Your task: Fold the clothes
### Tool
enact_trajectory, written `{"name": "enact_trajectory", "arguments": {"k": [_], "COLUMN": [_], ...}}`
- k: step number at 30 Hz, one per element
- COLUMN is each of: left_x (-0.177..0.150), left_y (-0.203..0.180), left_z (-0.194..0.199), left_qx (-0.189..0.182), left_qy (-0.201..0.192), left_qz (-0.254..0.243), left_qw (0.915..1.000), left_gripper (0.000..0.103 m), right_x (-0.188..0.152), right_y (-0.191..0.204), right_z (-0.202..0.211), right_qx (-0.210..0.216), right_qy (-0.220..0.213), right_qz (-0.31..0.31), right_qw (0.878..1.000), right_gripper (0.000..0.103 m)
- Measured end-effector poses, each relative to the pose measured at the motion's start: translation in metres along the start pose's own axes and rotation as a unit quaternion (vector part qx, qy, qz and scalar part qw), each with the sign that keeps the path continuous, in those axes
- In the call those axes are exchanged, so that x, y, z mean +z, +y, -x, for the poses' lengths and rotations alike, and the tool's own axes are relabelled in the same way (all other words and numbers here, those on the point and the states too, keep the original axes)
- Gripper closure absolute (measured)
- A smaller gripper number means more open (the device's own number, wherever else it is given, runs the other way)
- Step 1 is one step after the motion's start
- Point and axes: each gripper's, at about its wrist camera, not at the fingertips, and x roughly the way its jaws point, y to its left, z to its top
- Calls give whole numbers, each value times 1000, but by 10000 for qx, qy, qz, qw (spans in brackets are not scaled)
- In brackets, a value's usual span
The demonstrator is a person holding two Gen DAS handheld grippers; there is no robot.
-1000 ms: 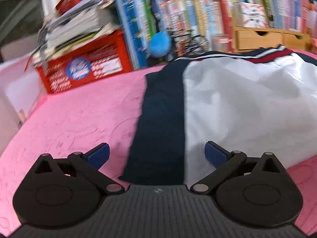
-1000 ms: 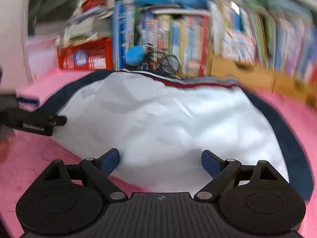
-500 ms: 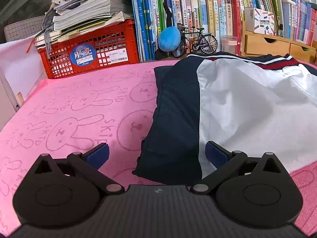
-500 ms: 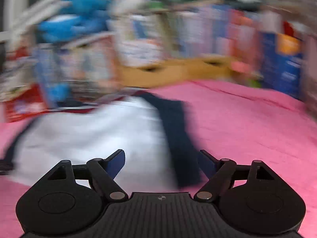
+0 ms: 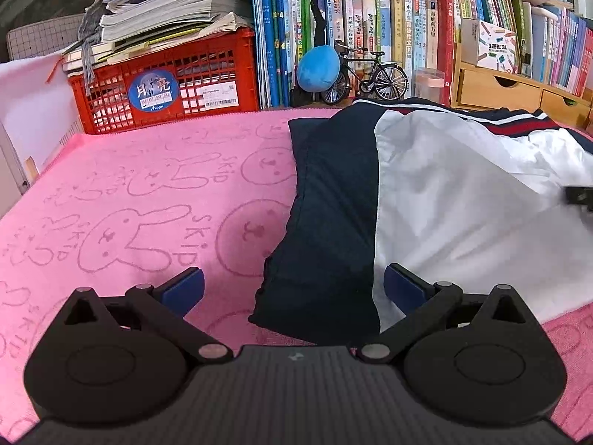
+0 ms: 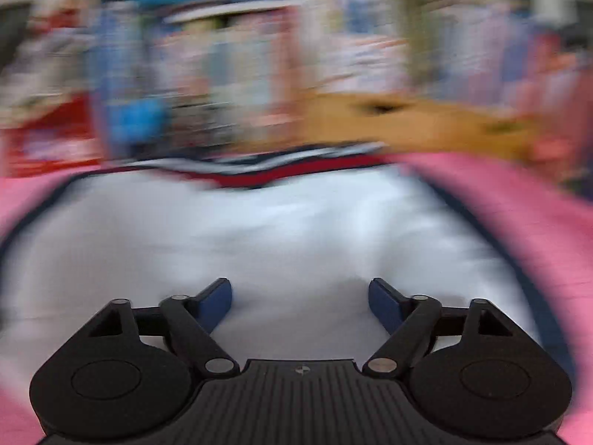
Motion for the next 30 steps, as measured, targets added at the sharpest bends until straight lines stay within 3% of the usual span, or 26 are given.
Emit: {"name": "enact_trajectory", "arguments": {"k": [4, 7, 9, 13, 16, 22, 28, 30], "left_x": [1, 10, 22, 49, 64, 81, 116, 123], "left_y": [3, 10, 6, -31, -67, -121, -142, -144], "left_z": [2, 17, 35, 51, 28, -55, -120, -132], "left_qx": [-51, -215, -562, -1211, -1414, -866, -108, -116], "left_qy": [76, 219, 16, -267, -18, 612, 733, 805], "left_qz": [116, 488, 493, -181, -805, -2020, -1859, -1722], "left_qw": [9999, 9983, 9972, 9921, 9867, 9736, 9798, 9817], "left_gripper": [0, 4, 4, 1, 1, 0, 0, 0], "right_x": [-6, -19, -28, -30, -32, -34, -33, -33], "right_y": [-25, -4, 6, 11, 6, 4, 4, 4], "right_z": [12, 24, 21, 8, 3, 1, 1, 1], "right_qx": [-467, -191, -93, -221, -199, -161, -151, -144], "right_qy": [-172, -153, 93, 438, 566, 584, 590, 591], "right_qz": [-457, -86, 49, 31, -33, -69, -84, -91], "right_qw": [9977, 9997, 9999, 9988, 9982, 9981, 9981, 9981], "right_gripper": [15, 9, 9, 1, 0, 0, 0, 0]}}
